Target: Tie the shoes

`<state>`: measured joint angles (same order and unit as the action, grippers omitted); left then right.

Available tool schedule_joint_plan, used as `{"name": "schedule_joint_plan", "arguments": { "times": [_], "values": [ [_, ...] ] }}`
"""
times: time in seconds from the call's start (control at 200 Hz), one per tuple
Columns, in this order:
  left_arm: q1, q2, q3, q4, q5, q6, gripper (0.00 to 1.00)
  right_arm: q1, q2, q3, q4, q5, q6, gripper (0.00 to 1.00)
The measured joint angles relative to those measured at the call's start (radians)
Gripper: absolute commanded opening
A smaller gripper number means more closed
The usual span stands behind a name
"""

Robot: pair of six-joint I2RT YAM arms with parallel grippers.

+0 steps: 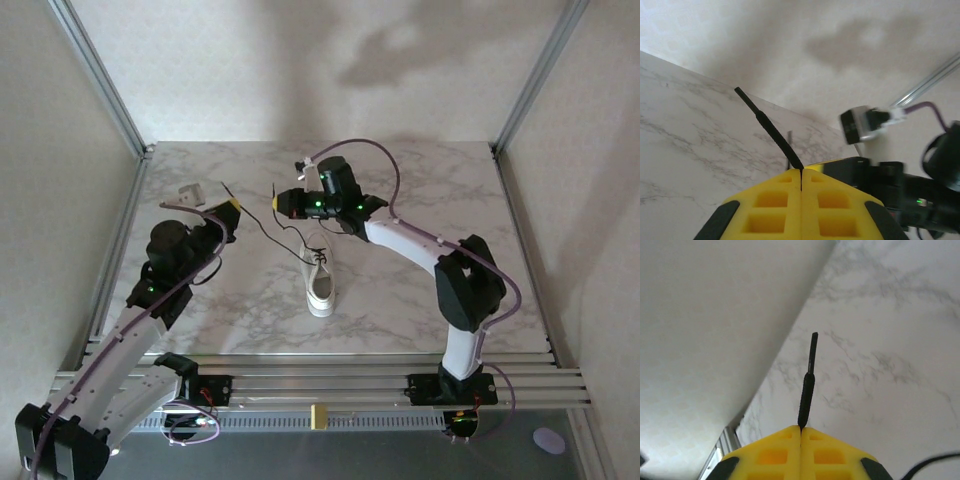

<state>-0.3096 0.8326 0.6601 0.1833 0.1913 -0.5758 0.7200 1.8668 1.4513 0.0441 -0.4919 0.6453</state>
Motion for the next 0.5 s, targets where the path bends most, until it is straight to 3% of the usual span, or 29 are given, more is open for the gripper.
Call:
{"name": "schedule_joint_plan", "arguments": {
  "times": [0.32,0.5],
  "values": [
    [-0.067,-0.011,-0.004,0.008,0.029,0.009,0.0,0.075,0.209,0.253,-0.267,-0.076,-0.033,0.0],
    [-0.083,-0.011,-0.004,0.006,0.029,0.023,0.0,0.141,0.219,0.26,-0.328,-0.134,-0.068,0.31]
  ]
}}
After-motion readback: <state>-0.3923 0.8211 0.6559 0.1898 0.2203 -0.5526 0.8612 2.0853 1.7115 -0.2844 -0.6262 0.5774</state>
